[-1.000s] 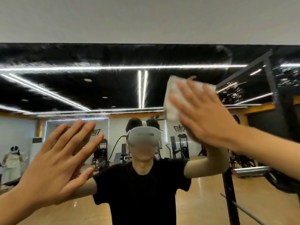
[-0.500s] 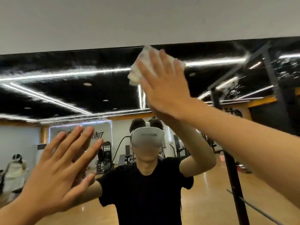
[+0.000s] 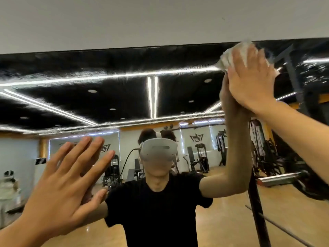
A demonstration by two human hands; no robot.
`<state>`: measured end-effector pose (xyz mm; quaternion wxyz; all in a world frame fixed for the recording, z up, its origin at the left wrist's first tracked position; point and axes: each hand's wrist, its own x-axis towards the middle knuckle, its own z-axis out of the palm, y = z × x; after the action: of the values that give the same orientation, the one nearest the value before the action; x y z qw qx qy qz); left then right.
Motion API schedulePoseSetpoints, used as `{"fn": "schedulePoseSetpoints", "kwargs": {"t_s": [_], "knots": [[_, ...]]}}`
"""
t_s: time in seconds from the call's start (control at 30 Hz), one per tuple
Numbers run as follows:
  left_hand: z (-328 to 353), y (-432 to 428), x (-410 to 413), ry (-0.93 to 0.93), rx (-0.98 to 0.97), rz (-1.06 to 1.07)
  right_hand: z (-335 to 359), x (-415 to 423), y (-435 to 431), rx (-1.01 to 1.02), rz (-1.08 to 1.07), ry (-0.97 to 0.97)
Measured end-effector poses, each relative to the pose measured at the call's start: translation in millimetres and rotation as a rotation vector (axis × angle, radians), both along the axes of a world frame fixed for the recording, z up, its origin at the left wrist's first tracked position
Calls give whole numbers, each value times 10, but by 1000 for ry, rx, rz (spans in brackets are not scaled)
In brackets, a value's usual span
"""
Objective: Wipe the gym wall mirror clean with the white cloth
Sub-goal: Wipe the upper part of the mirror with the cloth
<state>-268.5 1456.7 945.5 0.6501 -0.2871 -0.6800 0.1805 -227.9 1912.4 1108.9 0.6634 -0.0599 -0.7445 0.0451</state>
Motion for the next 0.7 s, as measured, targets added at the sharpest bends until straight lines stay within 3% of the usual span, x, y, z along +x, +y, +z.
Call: {"fn": "schedulePoseSetpoints", "kwargs": {"t_s": [0.1, 0.27, 0.4, 0.47, 0.7], "knots": [[-6, 16, 9, -1, 8, -18, 176, -78, -785, -1, 19, 44], [-5, -11, 6, -27, -5, 1, -176, -262, -1977, 468, 49, 36], [-4, -14, 27, -38, -4, -12, -500, -201, -1654, 820, 105, -63], [-3, -13, 35, -56, 5, -25, -551, -138, -1181, 798, 88, -98], [2, 353, 198, -122, 169, -67, -780, 119, 278, 362, 14, -144]]}}
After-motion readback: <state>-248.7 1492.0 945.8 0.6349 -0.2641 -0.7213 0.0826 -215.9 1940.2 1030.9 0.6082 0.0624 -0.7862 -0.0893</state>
